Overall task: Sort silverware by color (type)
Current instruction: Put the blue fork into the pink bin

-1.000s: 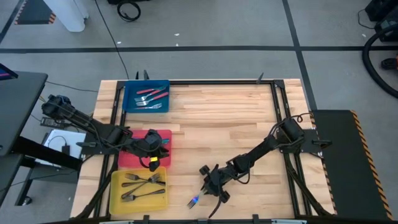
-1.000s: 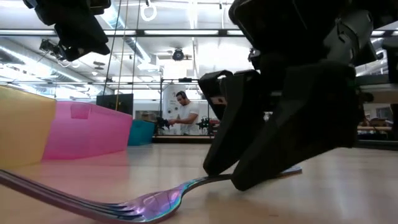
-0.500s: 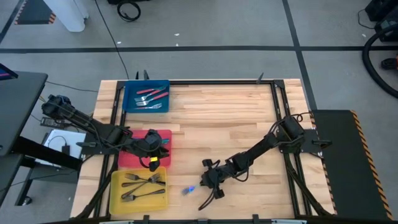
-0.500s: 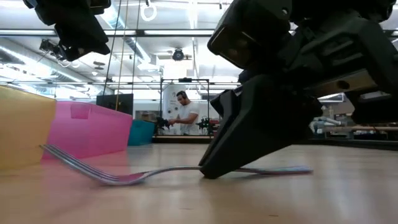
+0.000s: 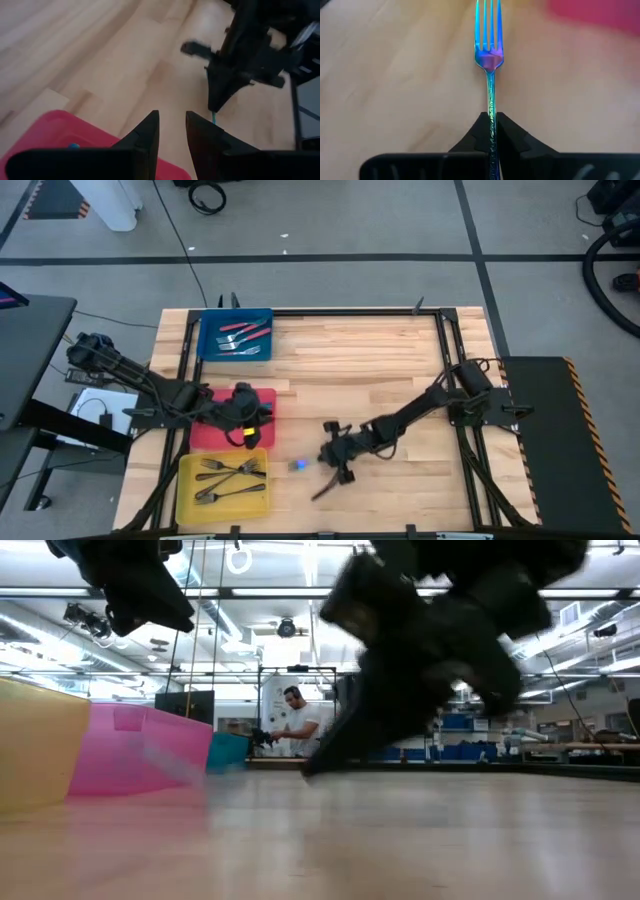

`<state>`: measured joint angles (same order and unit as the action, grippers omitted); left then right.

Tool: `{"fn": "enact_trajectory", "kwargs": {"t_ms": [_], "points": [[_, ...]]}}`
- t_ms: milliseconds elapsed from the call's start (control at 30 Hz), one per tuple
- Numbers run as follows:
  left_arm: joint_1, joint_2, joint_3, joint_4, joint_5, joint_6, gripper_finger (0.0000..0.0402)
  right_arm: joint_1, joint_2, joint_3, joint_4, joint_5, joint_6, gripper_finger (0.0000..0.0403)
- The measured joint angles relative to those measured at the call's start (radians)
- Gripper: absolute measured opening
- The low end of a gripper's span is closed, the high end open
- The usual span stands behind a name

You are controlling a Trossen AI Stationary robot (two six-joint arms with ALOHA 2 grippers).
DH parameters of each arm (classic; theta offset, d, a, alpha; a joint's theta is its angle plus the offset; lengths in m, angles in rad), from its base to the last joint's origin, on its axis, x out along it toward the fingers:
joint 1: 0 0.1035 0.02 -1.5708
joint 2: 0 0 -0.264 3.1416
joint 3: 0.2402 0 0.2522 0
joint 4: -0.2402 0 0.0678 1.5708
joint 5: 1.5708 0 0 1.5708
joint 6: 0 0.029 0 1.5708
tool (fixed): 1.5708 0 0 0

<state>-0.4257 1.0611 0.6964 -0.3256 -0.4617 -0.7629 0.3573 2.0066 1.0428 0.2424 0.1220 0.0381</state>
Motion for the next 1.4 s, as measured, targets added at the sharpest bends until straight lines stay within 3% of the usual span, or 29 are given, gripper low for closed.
{"fn": "enact_trajectory", "kwargs": {"t_ms": [233, 433, 667, 1033, 1400], "points": [[0.054, 0.000, 0.000, 0.001, -0.004, 0.092, 0.0096, -0.118, -0.175, 0.002, -0.100, 0.097, -0.119, 0.0016], [0.120, 0.000, 0.000, 0.001, -0.073, 0.171, 0.0096, -0.196, -0.366, 0.003, -0.229, 0.266, -0.220, 0.0016], [0.219, 0.000, 0.000, 0.051, -0.104, 0.298, 0.0096, -0.266, -0.510, 0.004, -0.243, 0.386, -0.319, 0.0016], [0.342, 0.031, 0.001, 0.441, -0.103, 0.586, 0.0096, -0.353, -0.471, 0.004, 0.076, 0.579, -0.456, 0.0016], [0.397, 0.077, 0.002, 0.607, -0.079, 0.593, 0.0096, -0.281, -0.453, -0.002, 0.152, 0.586, -0.454, 0.0015]]}}
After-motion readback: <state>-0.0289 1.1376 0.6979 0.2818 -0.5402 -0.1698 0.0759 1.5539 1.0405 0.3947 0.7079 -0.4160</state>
